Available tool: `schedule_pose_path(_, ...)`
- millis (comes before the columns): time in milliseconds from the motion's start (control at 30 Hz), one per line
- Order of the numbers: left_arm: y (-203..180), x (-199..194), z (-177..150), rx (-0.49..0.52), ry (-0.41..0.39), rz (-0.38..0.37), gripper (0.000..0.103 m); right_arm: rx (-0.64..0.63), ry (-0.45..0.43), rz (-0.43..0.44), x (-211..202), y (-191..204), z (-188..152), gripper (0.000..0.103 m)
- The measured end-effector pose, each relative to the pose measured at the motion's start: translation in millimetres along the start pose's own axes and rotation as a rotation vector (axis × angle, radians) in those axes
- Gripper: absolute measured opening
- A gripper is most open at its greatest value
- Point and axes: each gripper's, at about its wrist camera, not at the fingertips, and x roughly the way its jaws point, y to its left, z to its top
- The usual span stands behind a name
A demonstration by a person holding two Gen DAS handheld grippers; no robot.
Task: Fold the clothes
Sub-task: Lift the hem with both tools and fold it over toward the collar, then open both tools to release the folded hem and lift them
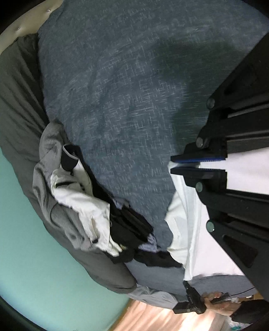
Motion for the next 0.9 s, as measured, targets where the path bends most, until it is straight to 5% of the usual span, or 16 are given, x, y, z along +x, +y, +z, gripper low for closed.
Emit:
schedule_pose_path(267,11,17,3,-0.040,-0.056,-0.032,0.007,0.042,-0.001,0.013,28,-14,0,0.006)
schedule_pose_path(333,13,4,3,-0.043,-0.106,-0.050,0.019,0.035,-0.052,-0.028,17,-16,-2,0.018)
schedule_pose_path(367,12,-3,1,-0.028,-0.127,-0.041,0.028,0.034,-0.091,-0.048,8,-18,-3,0.038)
schedule_pose_path(400,10,-10,-1,-0.010,-0.147,-0.029,0.031,0.023,-0.111,-0.046,1,-17,-6,0.041)
schedule_pose_path(533,-12,-22,-22,0.166,-0.132,0.026,0.031,-0.119,-0.100,-0.029,-9,3,-28,0.041)
schedule_pose_path(667,-39,-5,-54,0.355,-0.056,0.047,0.031,-0.304,0.000,-0.076,13,34,-59,0.041)
schedule_pose_path(767,-46,20,-69,0.413,0.011,0.092,0.031,-0.444,0.080,-0.115,32,58,-83,0.039)
schedule_pose_path(900,-41,37,-63,0.392,0.002,0.107,0.031,-0.479,0.091,-0.157,53,70,-82,0.039)
